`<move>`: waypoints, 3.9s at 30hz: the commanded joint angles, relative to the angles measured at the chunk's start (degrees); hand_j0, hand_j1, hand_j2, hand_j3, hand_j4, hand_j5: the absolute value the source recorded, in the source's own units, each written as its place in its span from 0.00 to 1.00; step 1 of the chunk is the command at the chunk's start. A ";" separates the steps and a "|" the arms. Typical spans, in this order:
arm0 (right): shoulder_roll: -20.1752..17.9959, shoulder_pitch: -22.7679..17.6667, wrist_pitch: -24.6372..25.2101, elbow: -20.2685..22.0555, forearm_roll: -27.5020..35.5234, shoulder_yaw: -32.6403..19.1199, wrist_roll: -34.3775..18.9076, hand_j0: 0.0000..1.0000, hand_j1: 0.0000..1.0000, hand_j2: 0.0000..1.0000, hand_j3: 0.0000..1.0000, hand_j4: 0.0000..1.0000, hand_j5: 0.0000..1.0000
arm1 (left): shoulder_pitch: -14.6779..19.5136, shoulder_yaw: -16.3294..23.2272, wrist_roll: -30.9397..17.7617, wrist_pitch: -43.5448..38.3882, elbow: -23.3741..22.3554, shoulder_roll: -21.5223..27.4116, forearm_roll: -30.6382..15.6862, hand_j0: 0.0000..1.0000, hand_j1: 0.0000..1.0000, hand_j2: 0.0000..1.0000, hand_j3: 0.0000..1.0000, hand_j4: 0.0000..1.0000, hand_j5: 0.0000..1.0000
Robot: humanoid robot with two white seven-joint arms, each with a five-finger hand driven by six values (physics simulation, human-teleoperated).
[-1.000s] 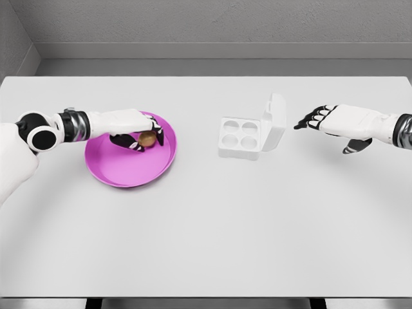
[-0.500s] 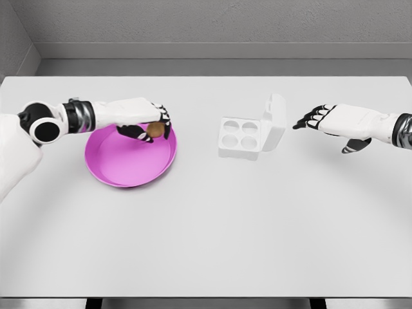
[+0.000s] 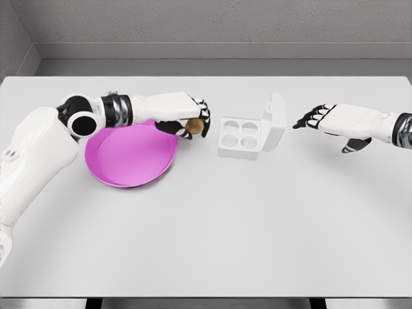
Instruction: Pack egg into the box and close the box lid
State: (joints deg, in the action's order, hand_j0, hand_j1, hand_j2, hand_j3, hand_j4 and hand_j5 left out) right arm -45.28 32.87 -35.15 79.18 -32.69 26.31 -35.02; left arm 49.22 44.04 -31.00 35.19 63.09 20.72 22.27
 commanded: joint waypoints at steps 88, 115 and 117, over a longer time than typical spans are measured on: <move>0.89 0.26 0.15 2.03 0.26 0.76 0.02 1.00 1.00 1.00 1.00 1.00 1.00 | 3.52 -8.53 -1.26 -0.19 -10.88 1.78 -9.00 1.00 1.00 1.00 1.00 1.00 1.00; 4.23 1.67 0.15 8.63 2.36 -0.99 0.02 1.00 1.00 1.00 1.00 1.00 1.00 | 3.08 -8.62 -0.90 -0.19 -12.46 2.57 -13.13 1.00 1.00 1.00 1.00 1.00 1.00; 4.14 1.67 0.15 0.80 12.38 -7.15 0.02 1.00 1.00 1.00 1.00 1.00 1.00 | 3.08 -8.62 -0.90 -0.19 -12.46 2.57 -13.13 1.00 1.00 1.00 1.00 1.00 1.00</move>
State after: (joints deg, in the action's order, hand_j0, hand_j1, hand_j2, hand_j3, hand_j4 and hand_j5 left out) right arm -41.13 34.54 -35.15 84.95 -26.31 22.86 -35.03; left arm 52.21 35.51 -31.93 35.15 50.64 23.27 9.59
